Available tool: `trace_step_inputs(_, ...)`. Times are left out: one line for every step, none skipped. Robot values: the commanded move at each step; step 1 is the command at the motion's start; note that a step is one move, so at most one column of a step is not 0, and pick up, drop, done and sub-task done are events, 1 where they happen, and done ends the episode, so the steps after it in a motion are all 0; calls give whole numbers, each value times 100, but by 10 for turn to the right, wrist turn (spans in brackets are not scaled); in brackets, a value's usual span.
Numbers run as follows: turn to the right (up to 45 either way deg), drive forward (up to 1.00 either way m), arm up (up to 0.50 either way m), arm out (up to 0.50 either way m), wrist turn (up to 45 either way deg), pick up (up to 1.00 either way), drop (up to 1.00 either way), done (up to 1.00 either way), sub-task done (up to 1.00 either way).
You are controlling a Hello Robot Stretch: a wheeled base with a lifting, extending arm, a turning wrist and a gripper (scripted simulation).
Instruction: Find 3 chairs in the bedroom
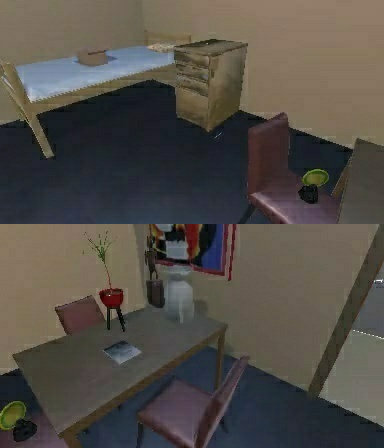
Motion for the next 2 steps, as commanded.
trace_step_inputs(360,0,0,0,0,0,0,0,0)
trace_step_inputs(0,0,0,0,0,0,0,100,0)
